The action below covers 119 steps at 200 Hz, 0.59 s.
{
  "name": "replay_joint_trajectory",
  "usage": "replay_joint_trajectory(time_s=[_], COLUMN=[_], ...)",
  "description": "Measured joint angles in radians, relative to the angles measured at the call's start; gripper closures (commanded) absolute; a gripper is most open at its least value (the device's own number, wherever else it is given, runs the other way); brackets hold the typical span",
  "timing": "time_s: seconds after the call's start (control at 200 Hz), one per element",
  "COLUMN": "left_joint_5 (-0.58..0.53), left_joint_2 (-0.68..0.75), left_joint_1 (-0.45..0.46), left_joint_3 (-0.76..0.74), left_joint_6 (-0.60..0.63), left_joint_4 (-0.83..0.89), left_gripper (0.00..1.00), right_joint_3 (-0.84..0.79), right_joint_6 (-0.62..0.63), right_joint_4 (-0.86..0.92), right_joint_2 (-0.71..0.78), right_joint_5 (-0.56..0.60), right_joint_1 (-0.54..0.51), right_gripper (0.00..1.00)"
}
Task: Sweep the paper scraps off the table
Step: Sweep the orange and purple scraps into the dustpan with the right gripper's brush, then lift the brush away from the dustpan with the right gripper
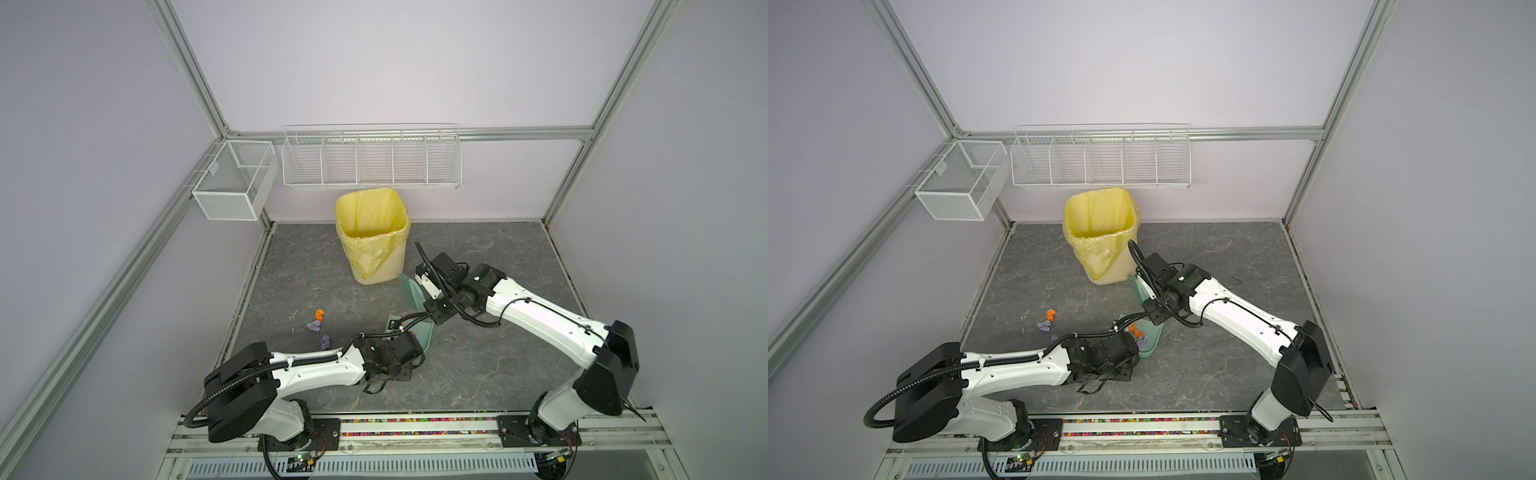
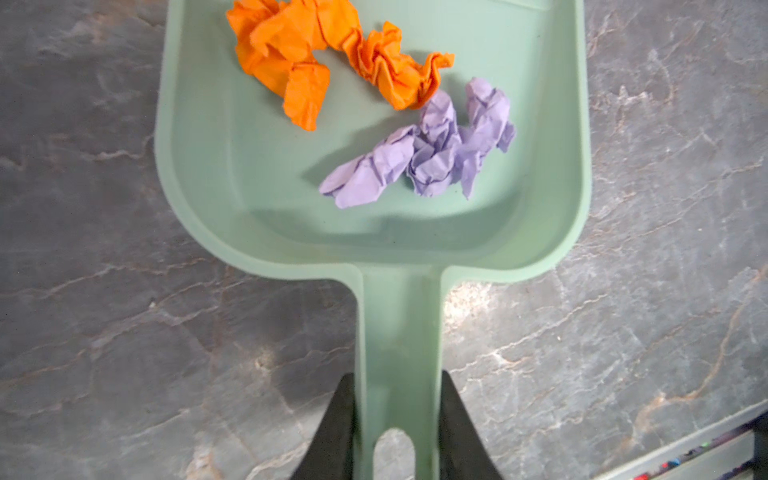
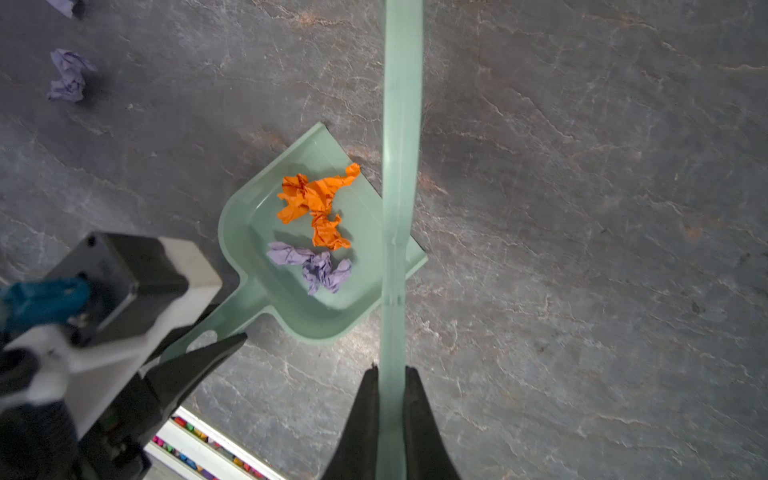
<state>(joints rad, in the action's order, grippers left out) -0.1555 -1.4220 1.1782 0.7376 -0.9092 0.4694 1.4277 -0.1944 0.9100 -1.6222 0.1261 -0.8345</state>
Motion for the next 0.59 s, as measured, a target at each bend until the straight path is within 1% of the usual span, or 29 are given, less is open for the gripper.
replay_joint_trajectory(time_s=[0.18, 0.375, 0.47, 0.595], left_joint_5=[0.0, -0.002, -0.005, -0.008], left_joint_2=[-0.008, -0.008, -0.008, -0.008], left_joint_1=[0.0, 0.0, 0.0, 0.0], left_joint_3=[0.0, 0.0, 0.0, 0.0], left_joint_6=[0.001, 0.005, 0.006, 0.016], left_joint_4=[-0.006, -0.007, -0.008, -0.012], left_gripper=[1.0, 1.0, 1.0, 1.0], right_joint_3=[0.009, 0.005, -0.044, -0.146], right_joint_6=[0.003, 0.0, -0.025, -0.072], right_joint_4=[-0.04, -0.049, -0.063, -0.06], right_joint_2=[-0.064, -0.066, -0.031, 0.08], right_joint_5=[-0.041, -0.076, -0.084, -0.097], right_joint_1=[0.001, -0.021, -0.043, -0.064], right_gripper=[0.93, 0.93, 0.93, 0.93])
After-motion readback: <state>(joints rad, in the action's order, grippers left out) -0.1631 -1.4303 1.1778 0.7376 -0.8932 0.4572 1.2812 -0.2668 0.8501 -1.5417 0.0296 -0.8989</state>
